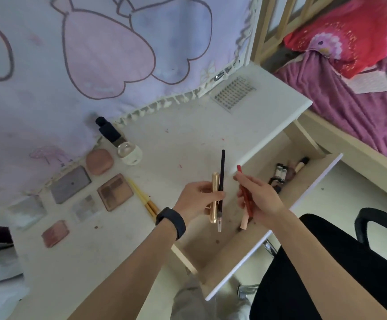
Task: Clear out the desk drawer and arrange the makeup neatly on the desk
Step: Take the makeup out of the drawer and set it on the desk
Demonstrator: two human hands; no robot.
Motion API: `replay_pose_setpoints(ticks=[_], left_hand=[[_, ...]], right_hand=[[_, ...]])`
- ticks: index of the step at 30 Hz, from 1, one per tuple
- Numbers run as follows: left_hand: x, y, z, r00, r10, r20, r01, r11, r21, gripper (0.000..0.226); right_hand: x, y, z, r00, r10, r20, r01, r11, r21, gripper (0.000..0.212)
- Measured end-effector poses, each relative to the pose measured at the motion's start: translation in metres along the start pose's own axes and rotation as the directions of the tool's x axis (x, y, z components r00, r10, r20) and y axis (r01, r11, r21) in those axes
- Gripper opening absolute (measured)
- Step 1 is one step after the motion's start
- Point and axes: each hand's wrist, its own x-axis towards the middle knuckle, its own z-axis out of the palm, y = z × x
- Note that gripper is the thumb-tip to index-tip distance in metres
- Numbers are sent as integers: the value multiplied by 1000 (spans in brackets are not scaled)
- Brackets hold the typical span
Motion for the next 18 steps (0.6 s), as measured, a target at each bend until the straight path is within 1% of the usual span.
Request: replay_pose_setpoints(ticks=[4, 8, 11, 14, 16, 18], left_hand=[[11, 19, -27, 1000, -14, 15, 14, 999, -31, 17], [24, 29, -54, 1000, -12, 29, 11, 1000, 11, 15], [30, 29, -77, 1000, -28, -15, 27, 999, -28, 17], [30, 27, -99, 997, -58, -51, 50, 989, -137, 23], [27, 25, -113, 994, -78, -82, 63, 982, -179, 24], [22, 20, -127, 990, -94, -108, 71, 977, -199, 24]], right_hand=[[23, -9, 39, 999, -8, 34, 9, 1000, -28, 36], [46, -20, 73, 993, -58, 100, 78, 975, -208, 23], [61, -27, 98, 988, -91, 128, 130, 931, -342, 19], [77, -35, 129, 982, -149, 115, 188, 835, -517, 15], [95, -39, 154, 976, -198, 91, 209, 723, -659, 11], [115, -39, 182, 968, -225, 113, 226, 582, -781, 13]])
